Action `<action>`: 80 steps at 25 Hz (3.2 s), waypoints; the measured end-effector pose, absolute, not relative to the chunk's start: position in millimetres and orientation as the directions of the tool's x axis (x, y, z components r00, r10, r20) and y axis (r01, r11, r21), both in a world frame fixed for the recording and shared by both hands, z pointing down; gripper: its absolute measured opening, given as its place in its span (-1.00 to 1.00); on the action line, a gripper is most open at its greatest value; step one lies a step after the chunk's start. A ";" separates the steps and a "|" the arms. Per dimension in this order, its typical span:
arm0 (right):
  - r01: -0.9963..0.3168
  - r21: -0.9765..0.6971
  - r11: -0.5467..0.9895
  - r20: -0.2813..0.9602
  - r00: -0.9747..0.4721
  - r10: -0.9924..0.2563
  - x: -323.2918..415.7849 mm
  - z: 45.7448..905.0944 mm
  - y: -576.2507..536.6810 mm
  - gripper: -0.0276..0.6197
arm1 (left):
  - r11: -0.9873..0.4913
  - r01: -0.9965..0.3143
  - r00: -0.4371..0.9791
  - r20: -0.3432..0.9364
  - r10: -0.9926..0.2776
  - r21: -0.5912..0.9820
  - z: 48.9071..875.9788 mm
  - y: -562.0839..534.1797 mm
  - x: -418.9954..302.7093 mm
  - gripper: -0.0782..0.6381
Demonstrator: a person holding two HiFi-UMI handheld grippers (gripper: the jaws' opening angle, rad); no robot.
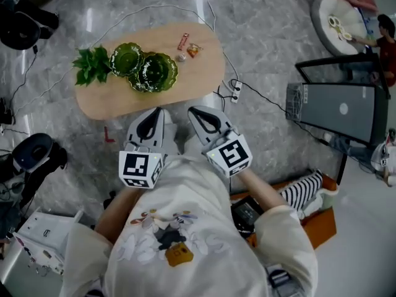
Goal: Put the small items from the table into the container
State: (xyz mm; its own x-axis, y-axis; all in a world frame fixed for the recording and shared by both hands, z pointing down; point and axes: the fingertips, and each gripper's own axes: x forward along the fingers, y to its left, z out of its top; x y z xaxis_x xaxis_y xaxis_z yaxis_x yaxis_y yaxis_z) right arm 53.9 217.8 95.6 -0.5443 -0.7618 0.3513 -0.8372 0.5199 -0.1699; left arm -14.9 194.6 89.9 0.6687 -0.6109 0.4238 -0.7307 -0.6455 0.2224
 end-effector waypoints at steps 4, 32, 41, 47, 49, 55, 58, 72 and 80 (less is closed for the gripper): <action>-0.842 -0.146 0.520 0.356 -0.535 -0.766 53.3 103.5 177.6 -0.90 | -0.634 -0.738 0.660 0.443 -0.606 0.231 103.9 157.3 -18.2 -0.76; -0.850 -0.177 0.496 0.412 -0.522 -0.747 98.7 290.1 89.5 -0.90 | -0.444 -0.879 0.461 0.547 -0.699 0.174 275.7 97.0 21.5 -0.76; -0.879 -0.173 0.445 0.438 -0.473 -0.764 116.6 364.1 59.7 -0.90 | -0.430 -0.890 0.437 0.552 -0.710 0.151 334.5 65.3 23.2 -0.76; -0.880 -0.181 0.439 0.459 -0.471 -0.753 112.8 401.8 46.2 -0.81 | -0.424 -0.892 0.433 0.563 -0.704 0.157 372.3 55.5 13.8 -0.76; -0.877 -0.173 0.449 0.463 -0.474 -0.749 111.2 411.3 41.0 -0.77 | -0.421 -0.892 0.435 0.566 -0.701 0.164 381.0 52.9 12.9 -0.76; -0.888 -0.132 0.441 0.492 -0.445 -0.748 115.5 442.9 22.1 -0.73 | -0.431 -0.886 0.445 0.571 -0.690 0.170 402.4 41.8 11.1 -0.76; -0.894 -0.119 0.431 0.504 -0.429 -0.750 118.6 460.2 10.0 -0.69 | -0.424 -0.889 0.442 0.566 -0.696 0.173 410.5 35.7 10.7 -0.76; -0.909 -0.120 0.399 0.608 -0.385 -0.694 128.7 541.0 -24.5 -0.46 | -0.388 -0.903 0.420 0.574 -0.703 0.186 446.2 24.3 11.1 -0.76; -0.912 -0.123 0.392 0.637 -0.375 -0.673 126.2 573.3 -31.7 -0.34 | -0.372 -0.908 0.410 0.586 -0.699 0.192 457.0 24.4 5.9 -0.76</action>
